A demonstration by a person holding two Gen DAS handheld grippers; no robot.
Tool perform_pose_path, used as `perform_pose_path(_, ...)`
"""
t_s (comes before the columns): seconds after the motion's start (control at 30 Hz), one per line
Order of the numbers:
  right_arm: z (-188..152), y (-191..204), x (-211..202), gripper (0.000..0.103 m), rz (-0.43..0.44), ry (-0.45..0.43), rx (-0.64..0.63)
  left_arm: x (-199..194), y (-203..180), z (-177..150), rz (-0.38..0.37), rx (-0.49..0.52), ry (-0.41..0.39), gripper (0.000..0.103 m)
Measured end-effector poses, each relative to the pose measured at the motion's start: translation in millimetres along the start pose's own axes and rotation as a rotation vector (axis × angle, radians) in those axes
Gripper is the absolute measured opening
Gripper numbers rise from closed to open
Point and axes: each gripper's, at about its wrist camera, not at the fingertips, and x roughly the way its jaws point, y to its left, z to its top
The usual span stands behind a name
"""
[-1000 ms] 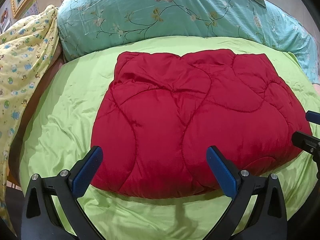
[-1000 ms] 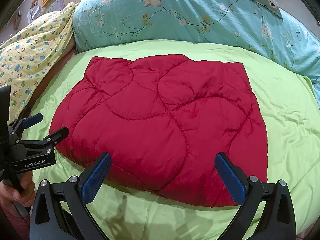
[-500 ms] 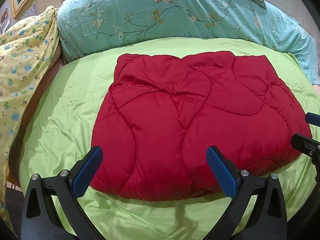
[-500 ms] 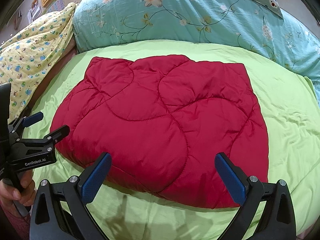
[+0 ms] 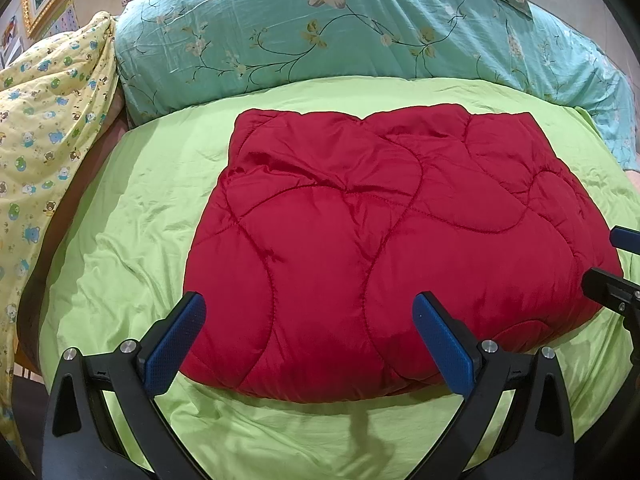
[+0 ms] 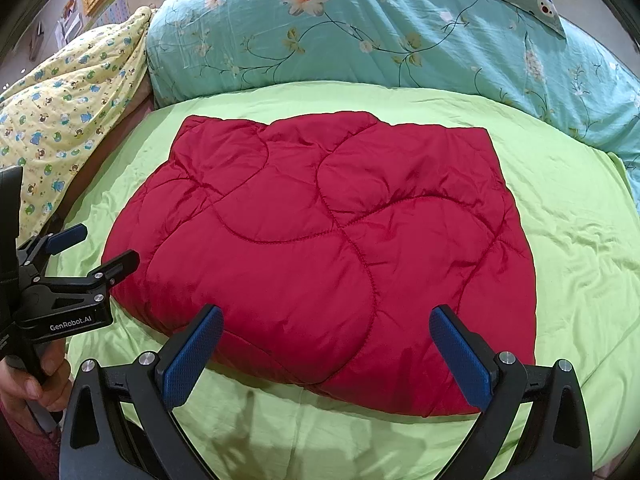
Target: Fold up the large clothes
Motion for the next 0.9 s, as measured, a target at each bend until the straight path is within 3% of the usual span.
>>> perform_pose_path(0.9,-3.6,-5.8,2.7,0.103,-0.002,0.005,0.023,7.5,-0.7,-1.4,-0.022,-0.016,0.012,0.103)
